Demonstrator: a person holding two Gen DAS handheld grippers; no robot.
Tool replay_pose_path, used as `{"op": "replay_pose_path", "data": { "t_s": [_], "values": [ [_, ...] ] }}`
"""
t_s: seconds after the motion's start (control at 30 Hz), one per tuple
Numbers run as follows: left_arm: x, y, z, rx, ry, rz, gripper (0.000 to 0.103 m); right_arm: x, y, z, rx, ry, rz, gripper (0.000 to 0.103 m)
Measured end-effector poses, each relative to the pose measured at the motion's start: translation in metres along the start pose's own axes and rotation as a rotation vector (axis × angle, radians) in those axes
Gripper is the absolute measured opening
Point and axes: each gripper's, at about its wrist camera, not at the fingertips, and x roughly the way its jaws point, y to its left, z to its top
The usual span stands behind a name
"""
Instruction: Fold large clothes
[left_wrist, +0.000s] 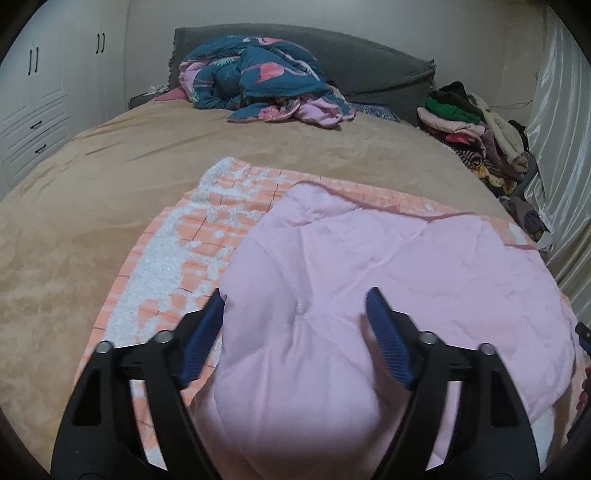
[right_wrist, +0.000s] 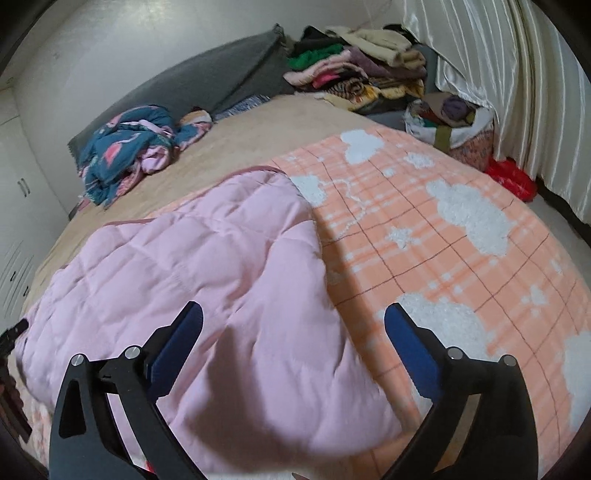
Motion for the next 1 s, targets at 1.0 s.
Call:
{"op": "replay_pose_path", "data": {
  "t_s": [1.0],
  "values": [
    [-0.055,0.009,-0.059,-0.056,0.056,0.091,0.094,-0.035,-0.002,-0.076,0.115,0.105,0.114,0.099]
  ]
}}
